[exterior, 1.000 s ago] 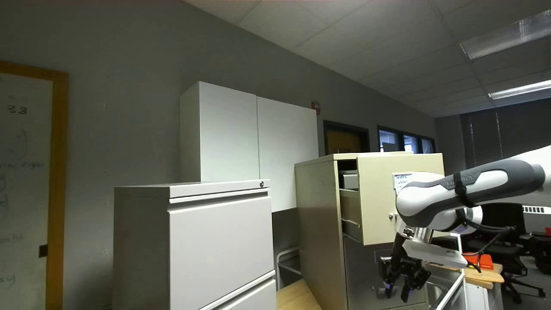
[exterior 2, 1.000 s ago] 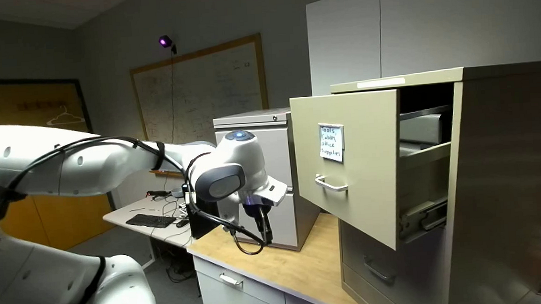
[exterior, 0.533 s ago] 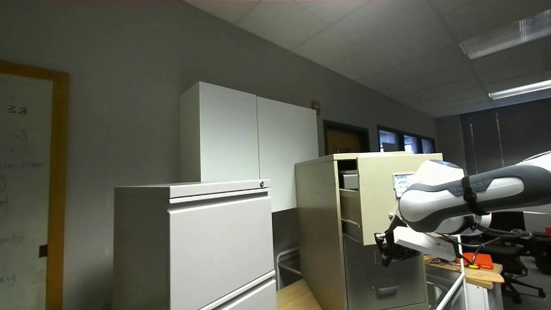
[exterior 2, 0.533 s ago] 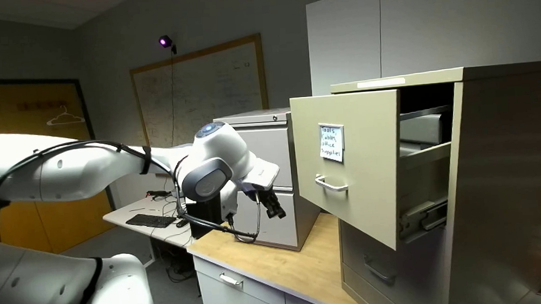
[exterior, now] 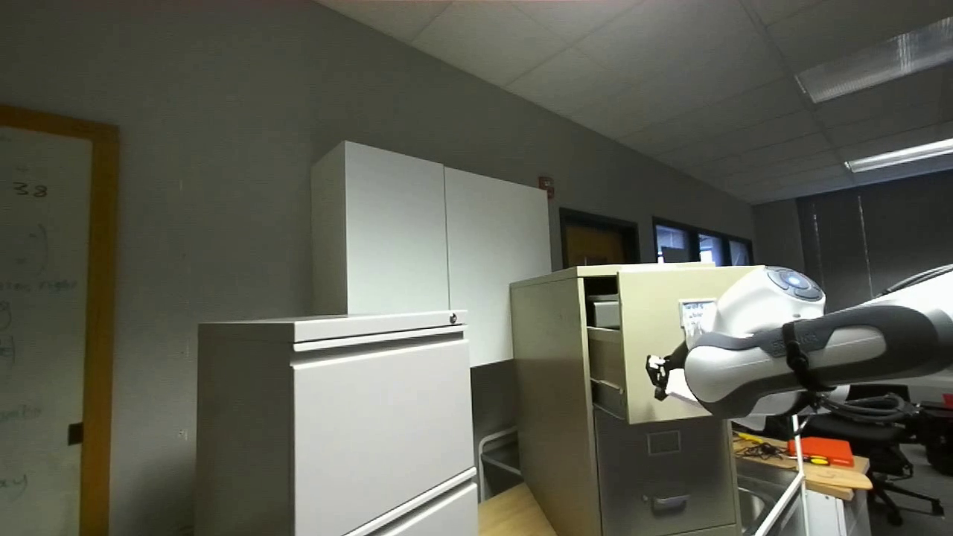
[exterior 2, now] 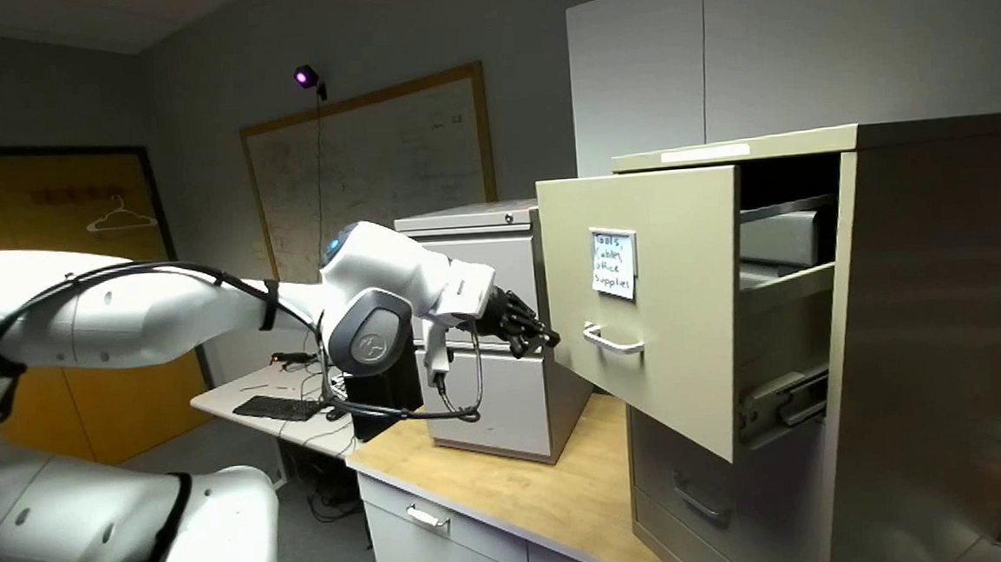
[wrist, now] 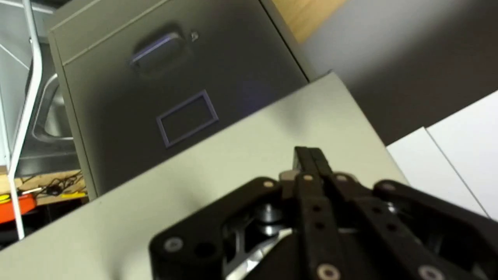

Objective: Close the top drawer of the file cabinet

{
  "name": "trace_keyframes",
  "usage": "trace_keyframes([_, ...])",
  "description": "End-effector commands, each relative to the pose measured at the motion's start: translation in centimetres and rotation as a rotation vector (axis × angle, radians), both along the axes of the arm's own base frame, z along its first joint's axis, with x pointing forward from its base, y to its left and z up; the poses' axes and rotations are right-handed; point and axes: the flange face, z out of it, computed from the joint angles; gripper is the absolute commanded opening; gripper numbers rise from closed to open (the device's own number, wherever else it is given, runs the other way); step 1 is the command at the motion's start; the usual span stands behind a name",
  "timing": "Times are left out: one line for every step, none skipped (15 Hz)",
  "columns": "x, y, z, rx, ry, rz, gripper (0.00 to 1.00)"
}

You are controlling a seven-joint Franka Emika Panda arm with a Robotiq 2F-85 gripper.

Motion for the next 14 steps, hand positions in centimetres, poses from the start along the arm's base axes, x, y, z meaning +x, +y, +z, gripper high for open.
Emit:
trace_keyframes([0.6, -0.7, 0.7, -0.078, -0.056, -0.067, 0.0])
trace_keyframes([0.9, -0.9, 0.8, -0.093, -0.063, -0.072, 0.0])
trace_keyframes([1.1, -1.1, 0.8, -0.107, -0.069, -0.079, 0.0])
trace_keyframes([1.5, -1.4, 0.7, -0.118, -0.074, -0.082, 0.0])
trace_keyframes([1.8, -1.5, 0.8, -0.123, -0.077, -0.08, 0.0])
trace_keyframes([2.2, -1.6, 0.8, -0.125, -0.078, -0.075, 0.0])
trace_keyframes([2.5, -1.7, 0.8, -0.127, -0.081, -0.069, 0.0])
trace_keyframes([2.9, -1.9, 1.0, -0.118, -0.081, -0.057, 0.0])
trace_keyframes([3.2, -1.9, 1.1, -0.112, -0.083, -0.051, 0.0])
trace_keyframes([3.6, -2.1, 1.2, -0.101, -0.081, -0.04, 0.0])
trace_keyframes([4.1, -2.6, 1.3, -0.09, -0.08, -0.037, 0.0])
trace_keyframes([4.7, -3.0, 1.5, -0.072, -0.08, -0.026, 0.0])
trace_keyframes([5.2, -3.4, 1.5, -0.055, -0.078, -0.018, 0.0])
trace_keyframes([5.8, -4.1, 1.6, -0.033, -0.074, -0.009, 0.0])
